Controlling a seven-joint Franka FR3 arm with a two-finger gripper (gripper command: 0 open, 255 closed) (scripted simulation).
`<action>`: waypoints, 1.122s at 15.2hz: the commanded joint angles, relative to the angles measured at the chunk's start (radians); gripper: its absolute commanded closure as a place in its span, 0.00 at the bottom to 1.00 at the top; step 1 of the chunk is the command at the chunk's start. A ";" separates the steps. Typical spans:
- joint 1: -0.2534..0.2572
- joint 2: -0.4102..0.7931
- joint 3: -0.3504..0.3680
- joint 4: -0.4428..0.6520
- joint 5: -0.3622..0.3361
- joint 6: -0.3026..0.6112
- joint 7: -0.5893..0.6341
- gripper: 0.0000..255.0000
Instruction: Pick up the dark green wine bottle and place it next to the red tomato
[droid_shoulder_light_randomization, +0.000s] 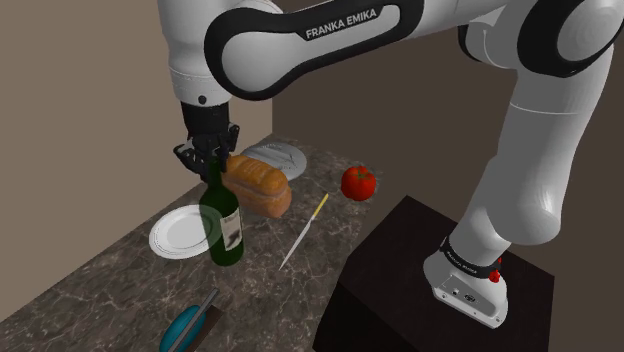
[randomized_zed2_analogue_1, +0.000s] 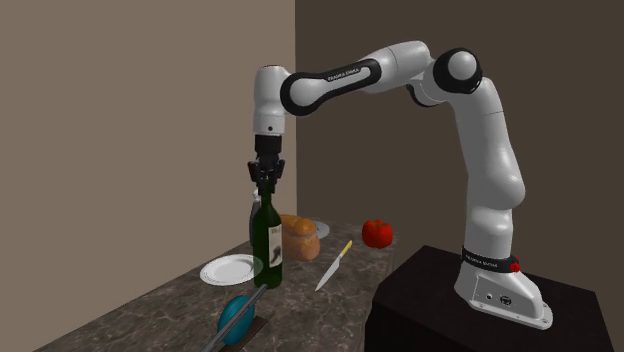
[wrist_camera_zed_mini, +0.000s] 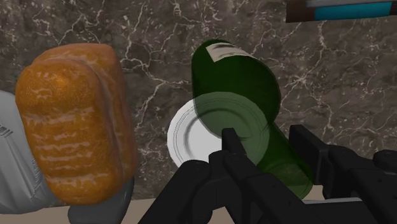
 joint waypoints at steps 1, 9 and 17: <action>-0.001 -0.008 0.001 0.016 0.005 -0.023 -0.004 1.00; 0.003 -0.017 0.006 0.113 0.013 -0.127 -0.013 1.00; 0.013 -0.008 0.009 0.231 0.012 -0.237 -0.018 1.00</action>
